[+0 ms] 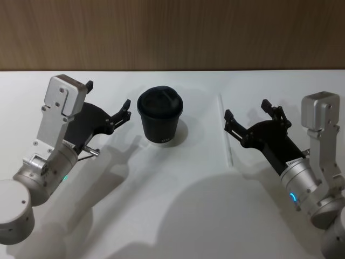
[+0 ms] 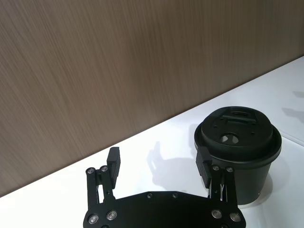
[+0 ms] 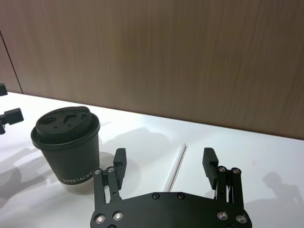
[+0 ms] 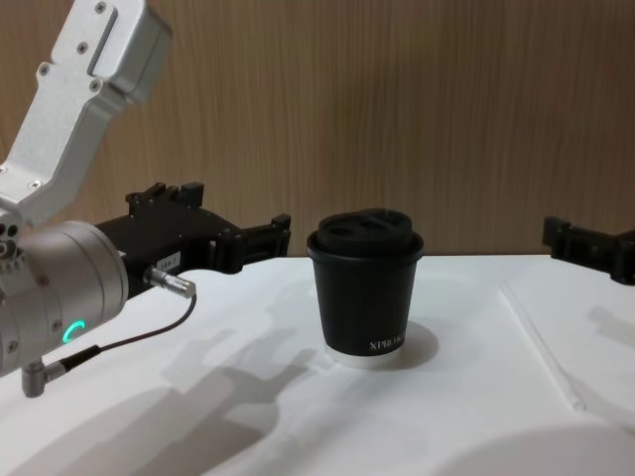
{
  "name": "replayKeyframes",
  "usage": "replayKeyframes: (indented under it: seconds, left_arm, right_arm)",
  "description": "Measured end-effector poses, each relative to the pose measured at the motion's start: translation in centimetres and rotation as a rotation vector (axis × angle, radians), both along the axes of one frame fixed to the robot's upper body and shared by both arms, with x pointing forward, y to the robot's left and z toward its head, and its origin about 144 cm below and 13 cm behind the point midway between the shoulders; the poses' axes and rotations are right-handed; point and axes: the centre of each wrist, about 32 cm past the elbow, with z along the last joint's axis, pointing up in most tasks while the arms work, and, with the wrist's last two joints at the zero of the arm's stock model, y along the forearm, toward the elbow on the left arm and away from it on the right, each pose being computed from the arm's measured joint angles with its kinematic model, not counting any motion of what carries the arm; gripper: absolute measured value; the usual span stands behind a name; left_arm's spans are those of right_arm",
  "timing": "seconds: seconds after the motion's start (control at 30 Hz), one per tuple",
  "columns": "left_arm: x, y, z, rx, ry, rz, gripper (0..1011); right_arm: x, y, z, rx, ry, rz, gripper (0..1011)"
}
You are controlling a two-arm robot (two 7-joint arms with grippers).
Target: Pick up the straw with one hand, pass it to the other hand, and insert it into the cup.
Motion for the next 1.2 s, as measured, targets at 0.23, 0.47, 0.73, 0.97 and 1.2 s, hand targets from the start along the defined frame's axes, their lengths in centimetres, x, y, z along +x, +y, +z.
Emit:
replayKeyframes:
  seconds: [0.23,0.47,0.73,0.97,1.2]
  left_arm:
    - [0.0,0.0,0.0,0.000,0.000,0.000,1003]
    - [0.0,0.0,0.0,0.000,0.000,0.000,1003]
    - [0.0,0.0,0.0,0.000,0.000,0.000,1003]
    - [0.0,0.0,0.0,0.000,0.000,0.000,1003]
    - [0.0,0.0,0.0,0.000,0.000,0.000,1003]
  right_arm:
    - [-0.4,0.2,0.2,-0.012,0.037,0.019,1001]
    - [-0.5,0.5,0.1,-0.010,0.086,0.033,1001]
    - [-0.3,0.7,-0.3,-0.009,0.147,0.030,1001]
    - [-0.1,0.8,-0.6,-0.012,0.194,0.018,1001]
    - [0.0,0.8,-0.9,-0.015,0.227,0.005,1001]
